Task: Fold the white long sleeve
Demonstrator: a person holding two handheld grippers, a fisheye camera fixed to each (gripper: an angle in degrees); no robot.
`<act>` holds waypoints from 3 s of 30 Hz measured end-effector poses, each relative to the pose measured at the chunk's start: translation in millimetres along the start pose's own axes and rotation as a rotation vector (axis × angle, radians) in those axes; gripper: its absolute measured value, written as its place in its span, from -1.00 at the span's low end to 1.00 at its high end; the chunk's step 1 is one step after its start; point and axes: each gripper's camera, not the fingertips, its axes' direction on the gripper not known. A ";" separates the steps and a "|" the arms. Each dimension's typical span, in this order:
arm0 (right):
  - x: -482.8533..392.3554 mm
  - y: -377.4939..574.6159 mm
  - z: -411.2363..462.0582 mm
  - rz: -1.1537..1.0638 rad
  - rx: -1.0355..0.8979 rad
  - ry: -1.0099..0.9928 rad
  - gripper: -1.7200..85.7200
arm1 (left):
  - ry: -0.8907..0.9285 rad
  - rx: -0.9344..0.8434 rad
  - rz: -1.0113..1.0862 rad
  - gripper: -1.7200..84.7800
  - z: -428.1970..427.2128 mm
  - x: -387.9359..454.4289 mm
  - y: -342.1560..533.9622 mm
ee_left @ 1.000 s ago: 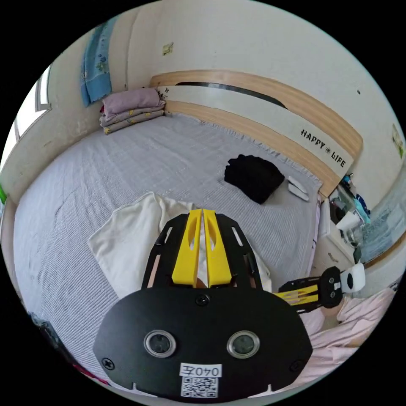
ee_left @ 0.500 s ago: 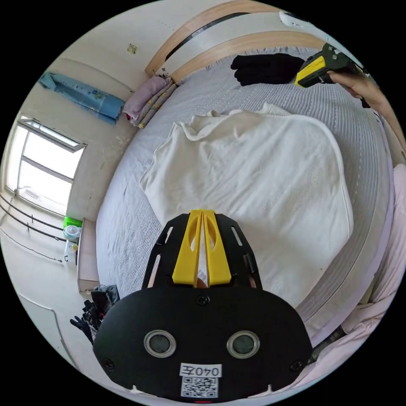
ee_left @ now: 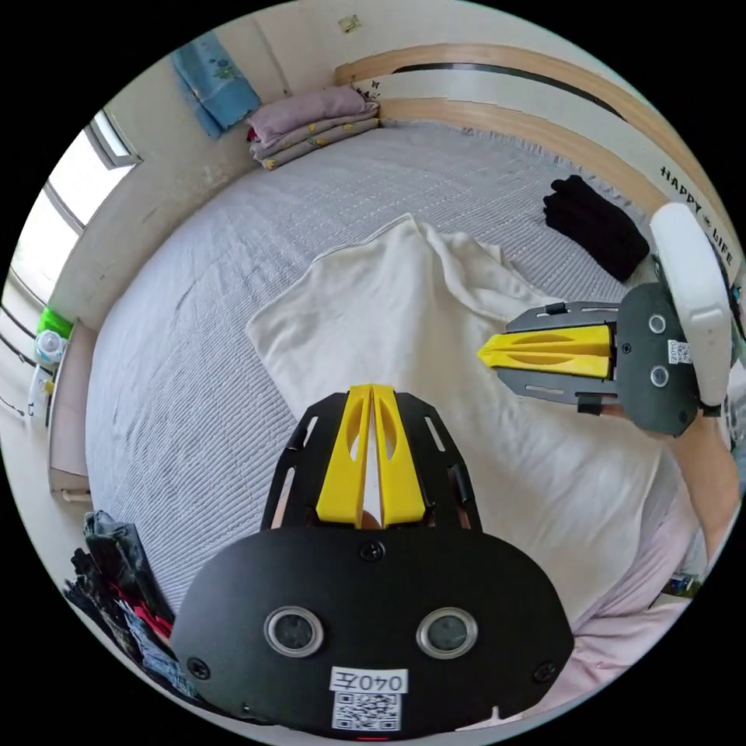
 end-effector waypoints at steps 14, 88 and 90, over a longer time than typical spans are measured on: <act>137.8 29.3 -38.9 0.382 0.121 0.085 -0.98 | -0.189 0.156 0.013 -0.98 2.5 12.2 -2.9; -1.8 158.9 -114.0 0.168 -0.001 0.144 -0.98 | -0.115 0.258 0.201 -0.98 -48.7 174.8 241.4; 5.6 140.7 -113.9 0.179 0.070 0.117 -0.98 | -0.142 0.254 0.143 -0.98 -33.9 164.5 234.9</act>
